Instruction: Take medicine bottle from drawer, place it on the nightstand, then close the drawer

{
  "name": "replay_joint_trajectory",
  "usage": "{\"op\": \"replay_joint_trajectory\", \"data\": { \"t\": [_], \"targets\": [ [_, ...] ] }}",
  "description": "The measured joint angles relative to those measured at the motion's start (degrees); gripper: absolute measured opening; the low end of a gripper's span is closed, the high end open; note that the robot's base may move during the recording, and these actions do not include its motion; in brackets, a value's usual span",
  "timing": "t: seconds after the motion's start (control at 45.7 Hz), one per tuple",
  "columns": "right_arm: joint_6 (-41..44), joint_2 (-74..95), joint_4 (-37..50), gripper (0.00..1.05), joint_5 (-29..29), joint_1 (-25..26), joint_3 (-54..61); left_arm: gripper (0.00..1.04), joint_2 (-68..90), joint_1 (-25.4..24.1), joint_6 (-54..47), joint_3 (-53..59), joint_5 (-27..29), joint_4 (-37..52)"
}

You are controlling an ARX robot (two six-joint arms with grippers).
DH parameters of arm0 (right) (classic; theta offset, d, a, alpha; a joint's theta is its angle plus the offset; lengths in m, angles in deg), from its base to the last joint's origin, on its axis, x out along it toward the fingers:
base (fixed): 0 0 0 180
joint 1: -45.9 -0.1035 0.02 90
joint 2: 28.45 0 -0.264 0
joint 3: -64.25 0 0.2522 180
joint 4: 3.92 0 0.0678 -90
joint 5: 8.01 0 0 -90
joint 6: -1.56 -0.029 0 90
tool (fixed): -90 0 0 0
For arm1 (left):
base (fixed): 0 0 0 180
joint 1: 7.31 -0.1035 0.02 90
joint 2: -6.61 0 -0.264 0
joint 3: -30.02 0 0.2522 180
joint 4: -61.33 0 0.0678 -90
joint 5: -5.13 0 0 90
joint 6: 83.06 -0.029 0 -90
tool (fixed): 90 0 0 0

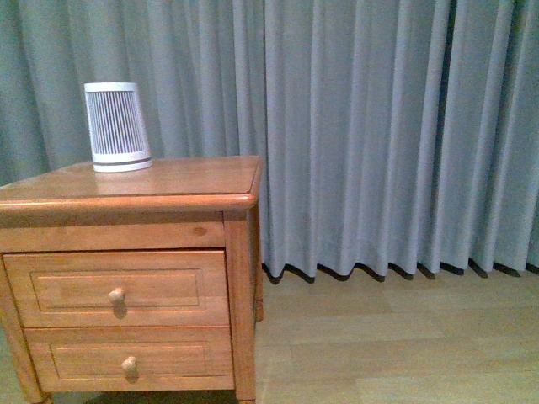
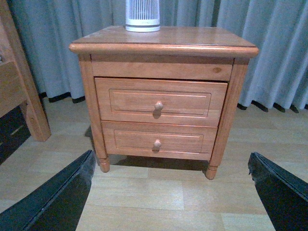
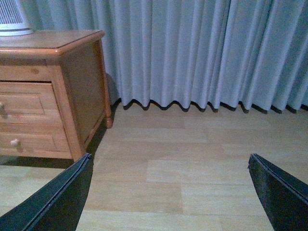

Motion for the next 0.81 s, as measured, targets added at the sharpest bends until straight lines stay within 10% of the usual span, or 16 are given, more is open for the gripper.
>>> {"op": "replay_joint_trajectory", "data": {
  "t": [0.591,0.7,0.81],
  "targets": [
    [0.0,0.02,0.0,0.98,0.0,0.0,0.0,0.98,0.22,0.07,0.13,-0.07,0.22,-0.31],
    [0.0,0.02,0.0,0.98,0.02,0.0,0.0,0.98,8.83,1.36,3.89,-4.61,3.17,-12.9],
    [0.0,0.02,0.0,0.98,0.0,0.0,0.0,0.98,17.99,0.55,4.33,-4.61,0.76,-4.31]
  ]
}}
